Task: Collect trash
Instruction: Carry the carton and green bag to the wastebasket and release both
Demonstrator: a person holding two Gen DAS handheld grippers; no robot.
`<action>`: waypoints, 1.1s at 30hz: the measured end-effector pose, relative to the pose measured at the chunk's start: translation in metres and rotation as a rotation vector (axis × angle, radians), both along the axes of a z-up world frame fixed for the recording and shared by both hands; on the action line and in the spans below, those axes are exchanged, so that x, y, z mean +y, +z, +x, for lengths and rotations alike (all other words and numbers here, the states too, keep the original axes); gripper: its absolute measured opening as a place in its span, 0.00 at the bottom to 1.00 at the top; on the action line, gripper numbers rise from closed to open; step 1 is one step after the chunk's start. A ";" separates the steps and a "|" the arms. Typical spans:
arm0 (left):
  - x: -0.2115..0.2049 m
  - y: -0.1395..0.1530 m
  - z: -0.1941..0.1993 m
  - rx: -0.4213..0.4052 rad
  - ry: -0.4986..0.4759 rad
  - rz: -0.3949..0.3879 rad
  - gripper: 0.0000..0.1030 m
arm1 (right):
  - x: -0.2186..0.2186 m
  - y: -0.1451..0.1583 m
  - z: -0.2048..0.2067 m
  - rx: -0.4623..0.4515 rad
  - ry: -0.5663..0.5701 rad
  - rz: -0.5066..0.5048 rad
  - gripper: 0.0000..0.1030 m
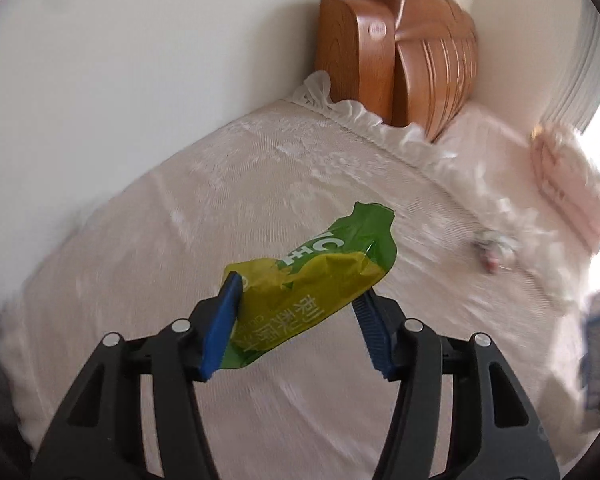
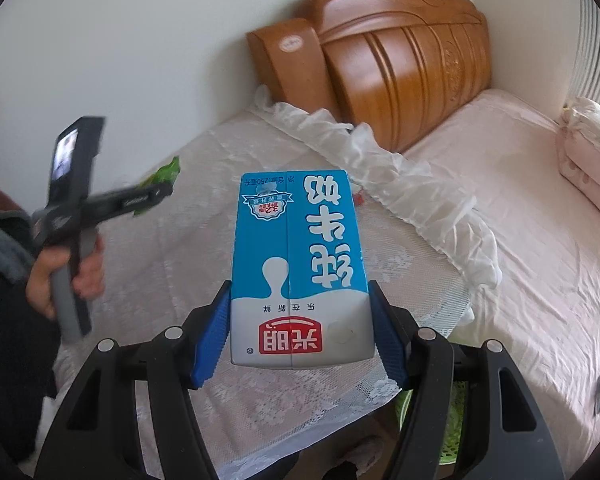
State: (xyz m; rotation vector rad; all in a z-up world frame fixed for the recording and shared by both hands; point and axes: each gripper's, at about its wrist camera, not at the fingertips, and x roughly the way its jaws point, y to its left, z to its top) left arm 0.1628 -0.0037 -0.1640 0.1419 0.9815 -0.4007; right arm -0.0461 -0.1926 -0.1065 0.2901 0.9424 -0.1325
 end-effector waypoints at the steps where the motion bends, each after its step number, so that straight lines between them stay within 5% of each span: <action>1: 0.004 0.006 -0.013 -0.002 0.015 -0.003 0.54 | 0.000 0.002 -0.004 -0.009 0.010 0.007 0.63; 15: -0.004 0.051 -0.178 0.068 0.068 -0.034 0.54 | -0.019 0.020 -0.074 -0.055 0.089 0.033 0.63; 33: -0.076 0.062 -0.228 0.035 -0.128 -0.010 0.54 | -0.059 0.020 -0.118 -0.073 -0.022 0.033 0.63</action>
